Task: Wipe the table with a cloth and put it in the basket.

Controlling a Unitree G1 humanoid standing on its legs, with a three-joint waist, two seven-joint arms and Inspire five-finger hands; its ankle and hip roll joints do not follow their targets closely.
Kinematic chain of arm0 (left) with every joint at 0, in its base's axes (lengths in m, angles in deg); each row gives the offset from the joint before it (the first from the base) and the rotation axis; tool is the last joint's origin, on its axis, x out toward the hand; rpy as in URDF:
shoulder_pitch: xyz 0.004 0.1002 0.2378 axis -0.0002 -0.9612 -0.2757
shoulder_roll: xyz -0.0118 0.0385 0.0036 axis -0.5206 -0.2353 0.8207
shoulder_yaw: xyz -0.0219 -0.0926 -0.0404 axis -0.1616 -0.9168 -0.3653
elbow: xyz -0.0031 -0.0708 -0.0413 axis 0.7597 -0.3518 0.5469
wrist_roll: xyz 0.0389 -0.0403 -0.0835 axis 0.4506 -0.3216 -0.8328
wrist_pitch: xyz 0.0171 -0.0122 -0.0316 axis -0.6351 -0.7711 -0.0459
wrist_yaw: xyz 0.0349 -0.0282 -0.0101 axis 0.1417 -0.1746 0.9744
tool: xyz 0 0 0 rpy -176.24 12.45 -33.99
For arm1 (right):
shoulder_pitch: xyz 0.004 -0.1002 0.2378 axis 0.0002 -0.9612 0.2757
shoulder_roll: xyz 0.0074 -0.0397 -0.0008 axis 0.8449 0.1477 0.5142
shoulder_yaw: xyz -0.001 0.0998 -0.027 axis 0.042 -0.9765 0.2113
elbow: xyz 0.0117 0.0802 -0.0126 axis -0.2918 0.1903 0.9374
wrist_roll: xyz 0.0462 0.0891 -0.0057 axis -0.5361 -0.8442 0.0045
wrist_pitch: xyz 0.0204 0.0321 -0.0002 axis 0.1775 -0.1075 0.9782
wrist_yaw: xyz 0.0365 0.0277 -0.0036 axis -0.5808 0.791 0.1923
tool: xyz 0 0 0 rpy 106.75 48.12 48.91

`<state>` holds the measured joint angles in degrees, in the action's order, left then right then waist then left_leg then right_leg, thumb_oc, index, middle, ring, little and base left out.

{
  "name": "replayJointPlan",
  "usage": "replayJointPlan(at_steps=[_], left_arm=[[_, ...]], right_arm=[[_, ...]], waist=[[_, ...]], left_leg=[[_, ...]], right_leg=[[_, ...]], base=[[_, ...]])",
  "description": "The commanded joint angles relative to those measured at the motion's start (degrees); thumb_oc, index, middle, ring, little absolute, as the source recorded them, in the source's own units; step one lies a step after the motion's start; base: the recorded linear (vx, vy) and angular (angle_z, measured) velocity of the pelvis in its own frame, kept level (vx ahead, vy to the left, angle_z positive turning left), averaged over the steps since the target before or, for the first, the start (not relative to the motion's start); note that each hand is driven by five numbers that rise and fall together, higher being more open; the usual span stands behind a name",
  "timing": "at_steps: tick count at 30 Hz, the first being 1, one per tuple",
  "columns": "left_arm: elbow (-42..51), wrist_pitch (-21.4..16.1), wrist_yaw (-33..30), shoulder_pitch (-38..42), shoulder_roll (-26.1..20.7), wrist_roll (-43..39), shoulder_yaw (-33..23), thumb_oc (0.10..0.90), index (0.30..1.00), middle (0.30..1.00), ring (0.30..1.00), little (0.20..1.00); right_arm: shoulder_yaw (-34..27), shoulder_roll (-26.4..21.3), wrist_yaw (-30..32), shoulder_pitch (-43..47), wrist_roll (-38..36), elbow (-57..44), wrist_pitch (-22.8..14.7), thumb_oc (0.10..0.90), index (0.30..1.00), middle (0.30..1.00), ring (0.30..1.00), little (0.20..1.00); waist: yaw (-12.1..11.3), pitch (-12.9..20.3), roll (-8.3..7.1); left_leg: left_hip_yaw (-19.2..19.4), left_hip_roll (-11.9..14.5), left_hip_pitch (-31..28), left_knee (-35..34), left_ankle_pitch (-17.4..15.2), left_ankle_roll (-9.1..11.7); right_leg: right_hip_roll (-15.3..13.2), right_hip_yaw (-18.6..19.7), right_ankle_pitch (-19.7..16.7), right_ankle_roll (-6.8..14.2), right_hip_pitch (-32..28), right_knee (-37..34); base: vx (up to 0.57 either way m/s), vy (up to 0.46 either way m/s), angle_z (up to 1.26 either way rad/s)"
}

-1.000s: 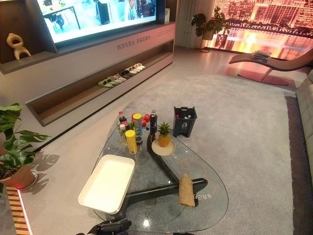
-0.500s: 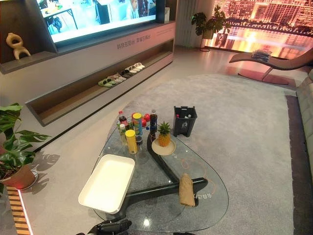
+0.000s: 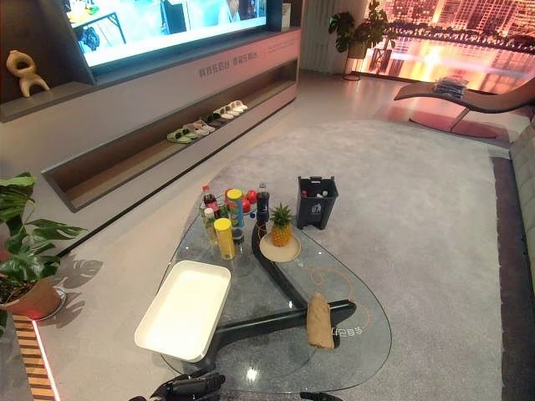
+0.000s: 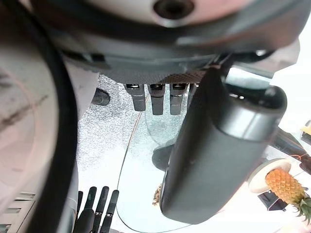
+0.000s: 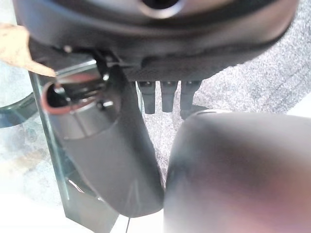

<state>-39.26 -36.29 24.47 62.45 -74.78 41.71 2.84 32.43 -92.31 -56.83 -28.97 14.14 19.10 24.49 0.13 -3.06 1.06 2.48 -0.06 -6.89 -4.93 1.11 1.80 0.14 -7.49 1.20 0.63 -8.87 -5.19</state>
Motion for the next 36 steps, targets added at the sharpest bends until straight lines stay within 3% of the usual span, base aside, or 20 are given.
replayJointPlan(at_steps=[1,12,20,26,36], left_arm=[[-1.8,-0.1,-0.3,1.2,2.7,-0.2,3.8,0.800,0.900,0.900,0.900,0.900],[3.8,-1.4,-2.6,-1.2,0.8,-2.8,6.9,0.800,0.900,0.900,0.900,0.900],[9.3,-2.6,-5.3,2.3,-0.6,-8.4,8.9,0.800,0.900,0.900,0.900,0.900],[10.7,-3.4,-5.1,2.6,-0.7,-10.1,9.2,0.800,0.900,0.900,0.900,0.900],[8.9,-6.5,-7.2,6.8,-1.1,-8.5,11.3,0.800,0.900,0.900,0.900,0.900]], right_arm=[[2.2,0.8,1.9,1.9,-4.3,-5.9,-4.6,0.800,0.900,0.900,0.900,0.900],[3.7,-1.7,11.7,-1.0,-8.3,-30.2,-5.4,0.800,0.900,0.900,0.900,0.900],[3.7,-5.0,29.4,2.7,-7.8,-46.1,-12.2,0.800,0.900,0.900,0.900,0.900],[1.6,-6.5,38.4,4.3,-4.5,-52.4,-16.0,0.800,0.900,0.900,0.900,0.900],[1.2,-8.7,50.0,9.5,3.3,-58.7,-16.6,0.800,0.900,0.900,0.900,0.900]], waist=[[-0.9,-0.9,-2.17],[0.5,-3.3,-2.32],[2.0,-11.4,-2.50],[3.4,-15.2,-1.66],[4.8,-20.9,-1.69]], left_leg=[[1.7,1.9,0.5,1.1,-3.2,1.0],[2.2,1.9,4.3,2.2,-2.8,0.5],[3.3,-0.2,14.8,13.2,-4.9,-0.2],[3.5,-0.2,18.4,15.4,-4.9,-1.0],[2.8,-0.5,26.6,20.6,-4.7,-0.5]], right_leg=[[-4.9,-0.9,-1.5,5.4,3.0,0.8],[-4.4,0.7,-2.2,5.5,7.1,1.4],[-4.0,2.4,-2.5,4.2,15.0,5.5],[-3.3,3.3,-1.2,3.5,20.2,10.8],[-2.8,3.8,-1.1,2.7,27.7,14.8]], base=[[-0.02,-0.047,-0.01],[-0.03,-0.019,-0.01],[-0.15,-0.010,-0.05],[-0.03,0.026,-0.03],[-0.03,0.006,-0.03]])
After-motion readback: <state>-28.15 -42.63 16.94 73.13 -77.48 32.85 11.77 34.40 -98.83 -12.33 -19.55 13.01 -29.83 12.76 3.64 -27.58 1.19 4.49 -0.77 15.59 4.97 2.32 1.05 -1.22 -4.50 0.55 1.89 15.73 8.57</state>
